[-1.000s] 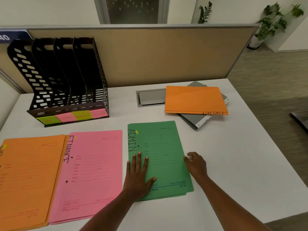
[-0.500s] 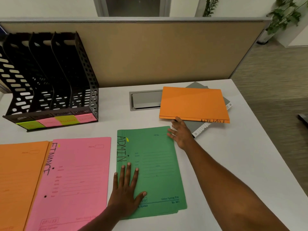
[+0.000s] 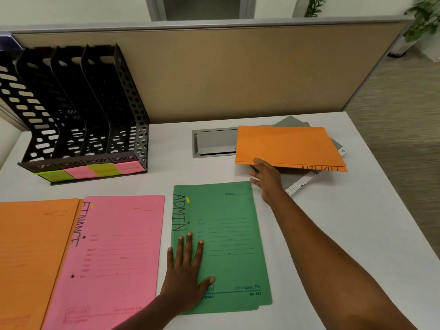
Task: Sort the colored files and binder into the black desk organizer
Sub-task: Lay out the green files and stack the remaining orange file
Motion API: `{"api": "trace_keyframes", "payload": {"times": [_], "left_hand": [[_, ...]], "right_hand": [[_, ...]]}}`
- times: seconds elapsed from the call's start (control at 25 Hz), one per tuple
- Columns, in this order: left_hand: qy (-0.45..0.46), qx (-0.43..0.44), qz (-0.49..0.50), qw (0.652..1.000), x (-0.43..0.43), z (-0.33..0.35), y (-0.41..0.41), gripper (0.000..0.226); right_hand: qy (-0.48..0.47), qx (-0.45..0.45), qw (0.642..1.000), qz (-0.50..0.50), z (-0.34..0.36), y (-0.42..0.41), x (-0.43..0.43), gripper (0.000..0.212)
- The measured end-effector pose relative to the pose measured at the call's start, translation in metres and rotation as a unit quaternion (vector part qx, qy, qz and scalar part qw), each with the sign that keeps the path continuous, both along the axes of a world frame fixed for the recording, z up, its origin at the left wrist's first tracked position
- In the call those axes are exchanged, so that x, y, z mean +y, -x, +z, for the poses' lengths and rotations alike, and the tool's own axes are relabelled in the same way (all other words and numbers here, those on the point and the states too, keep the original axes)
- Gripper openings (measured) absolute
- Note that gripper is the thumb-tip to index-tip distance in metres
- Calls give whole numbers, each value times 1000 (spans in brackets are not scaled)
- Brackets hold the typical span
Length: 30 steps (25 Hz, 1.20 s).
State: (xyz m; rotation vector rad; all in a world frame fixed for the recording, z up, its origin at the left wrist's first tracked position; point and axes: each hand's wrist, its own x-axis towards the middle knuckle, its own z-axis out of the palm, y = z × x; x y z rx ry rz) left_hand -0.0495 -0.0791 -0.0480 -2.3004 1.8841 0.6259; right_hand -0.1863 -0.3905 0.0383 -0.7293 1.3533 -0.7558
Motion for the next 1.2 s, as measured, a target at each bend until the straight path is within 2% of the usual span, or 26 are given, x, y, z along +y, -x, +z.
{"api": "trace_keyframes", "payload": {"times": [0.08, 0.2, 0.28, 0.36, 0.52, 0.6, 0.68, 0.76, 0.88, 0.92, 0.96, 1.0, 1.08, 1.16, 1.2], "left_hand": [[6, 41, 53, 998, -12, 13, 2, 102], [117, 88, 122, 982, -36, 52, 7, 105], [202, 76, 90, 972, -53, 80, 13, 105], [248, 56, 50, 966, -64, 106, 22, 99], [262, 37, -6, 964, -61, 143, 35, 46], [299, 101, 26, 949, -50, 154, 35, 26], [336, 247, 136, 899, -39, 160, 29, 17], [340, 410, 279, 799, -25, 162, 21, 19], [257, 601, 435, 620, -2, 154, 18, 19], [226, 625, 463, 586, 6, 145, 19, 21], [190, 629, 486, 576, 16, 133, 22, 22], [145, 622, 505, 581, 26, 119, 26, 23], [35, 583, 530, 615, 50, 90, 32, 29], [-53, 523, 533, 663, 70, 66, 33, 33], [-69, 483, 522, 700, 75, 59, 31, 34]], "right_hand": [[80, 113, 990, 33, 20, 10, 23, 26], [243, 259, 930, 90, 46, 29, 76, 30], [324, 297, 891, 114, 61, 37, 116, 28], [375, 313, 862, 134, 75, 40, 156, 31], [438, 341, 811, 183, 98, 33, 211, 34], [465, 315, 799, 215, 104, 29, 223, 40], [463, 261, 815, 232, 106, 25, 228, 52], [451, 239, 831, 222, 100, 25, 232, 61], [404, 321, 829, 214, 69, 34, 234, 64], [358, 366, 828, 230, 54, 38, 235, 66], [301, 403, 827, 253, 38, 41, 239, 69], [244, 431, 823, 280, 20, 45, 244, 72], [153, 474, 800, 334, -14, 55, 255, 77], [96, 510, 780, 350, -39, 66, 263, 81], [76, 524, 777, 340, -47, 72, 264, 83]]}}
